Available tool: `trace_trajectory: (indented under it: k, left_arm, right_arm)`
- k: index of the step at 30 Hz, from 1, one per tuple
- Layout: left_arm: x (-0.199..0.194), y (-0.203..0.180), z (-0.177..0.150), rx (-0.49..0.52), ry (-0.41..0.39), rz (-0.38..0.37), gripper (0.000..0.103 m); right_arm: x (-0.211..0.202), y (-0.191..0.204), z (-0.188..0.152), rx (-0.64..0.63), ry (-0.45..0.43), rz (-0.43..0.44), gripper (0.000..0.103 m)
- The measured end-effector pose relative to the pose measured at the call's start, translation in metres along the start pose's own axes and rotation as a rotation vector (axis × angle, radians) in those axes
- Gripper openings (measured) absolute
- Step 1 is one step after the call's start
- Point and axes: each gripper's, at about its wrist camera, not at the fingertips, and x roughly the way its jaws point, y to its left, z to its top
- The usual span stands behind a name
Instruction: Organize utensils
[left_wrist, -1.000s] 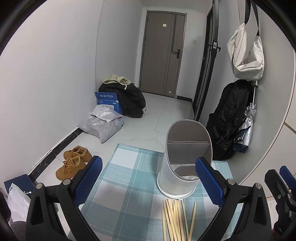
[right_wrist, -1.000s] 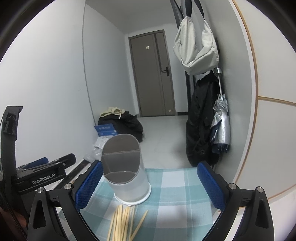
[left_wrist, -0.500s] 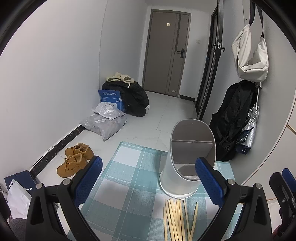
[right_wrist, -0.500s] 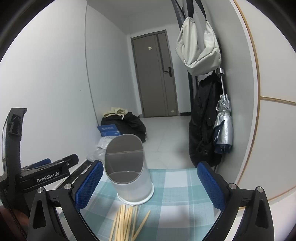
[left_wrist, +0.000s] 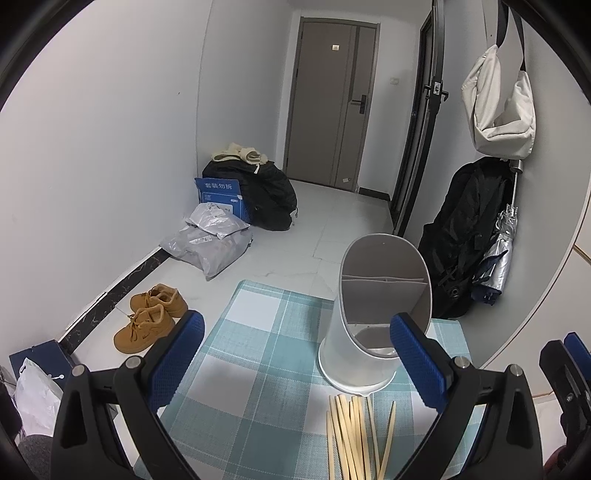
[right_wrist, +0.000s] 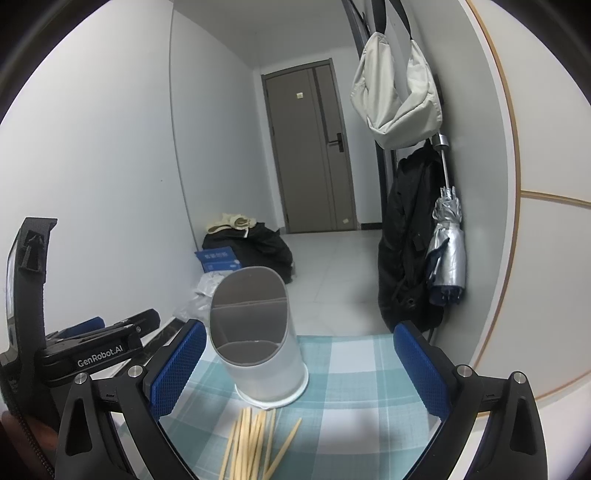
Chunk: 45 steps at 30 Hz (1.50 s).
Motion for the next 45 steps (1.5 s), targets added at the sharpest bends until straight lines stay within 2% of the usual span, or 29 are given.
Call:
trace_trajectory:
  k: [12, 15, 17, 22, 25, 27, 30, 31, 33, 34, 36, 37, 39, 41, 44, 45]
  left_arm:
    - [0.001, -0.001, -0.001, 0.005, 0.007, -0.007, 0.099]
    - [0.004, -0.001, -0.001, 0.007, 0.022, -0.006, 0.099]
    - [0.007, 0.002, 0.000, -0.008, 0.037, -0.006, 0.099]
    - [0.017, 0.018, 0.002, -0.043, 0.064, 0.018, 0.099]
    - [0.026, 0.032, 0.005, -0.077, 0.091, 0.037, 0.099]
    - [0.034, 0.043, 0.005, -0.109, 0.124, 0.049, 0.099]
    - [0.043, 0.053, 0.004, -0.143, 0.164, 0.080, 0.099]
    - [0.047, 0.056, 0.003, -0.144, 0.173, 0.089, 0.099]
    - [0.051, 0.060, 0.001, -0.144, 0.187, 0.112, 0.099]
    - [0.051, 0.061, 0.000, -0.145, 0.192, 0.116, 0.099]
    - [0.054, 0.062, -0.001, -0.146, 0.205, 0.120, 0.099]
    - [0.054, 0.062, -0.001, -0.145, 0.210, 0.120, 0.099]
    - [0.054, 0.062, -0.002, -0.139, 0.217, 0.125, 0.099]
    - [0.056, 0.066, -0.001, -0.141, 0.221, 0.125, 0.099]
    - [0.059, 0.070, -0.001, -0.144, 0.230, 0.133, 0.099]
    - [0.060, 0.071, -0.002, -0.145, 0.234, 0.135, 0.099]
  right_arm:
    - [0.002, 0.000, -0.001, -0.003, 0.020, -0.004, 0.102]
    - [0.010, -0.001, -0.002, 0.010, 0.059, 0.028, 0.102]
    - [0.021, -0.003, -0.006, 0.012, 0.121, 0.024, 0.102]
    - [0.071, -0.013, -0.031, 0.011, 0.398, 0.018, 0.101]
    - [0.097, -0.017, -0.051, 0.002, 0.526, 0.009, 0.089]
    - [0.114, -0.013, -0.066, -0.020, 0.606, 0.006, 0.072]
    - [0.136, -0.008, -0.083, -0.022, 0.683, 0.011, 0.061]
    - [0.142, -0.005, -0.088, -0.021, 0.699, 0.012, 0.061]
    - [0.152, 0.000, -0.095, -0.032, 0.720, 0.015, 0.053]
    - [0.157, 0.002, -0.099, -0.048, 0.730, 0.002, 0.052]
    - [0.165, 0.008, -0.106, -0.088, 0.751, -0.025, 0.038]
    - [0.167, 0.011, -0.109, -0.104, 0.761, -0.040, 0.036]
    - [0.172, 0.016, -0.115, -0.125, 0.784, -0.060, 0.025]
    - [0.174, 0.022, -0.114, -0.176, 0.784, -0.095, 0.025]
    - [0.176, 0.026, -0.116, -0.176, 0.783, -0.087, 0.018]
    - [0.176, 0.026, -0.114, -0.171, 0.780, -0.078, 0.012]
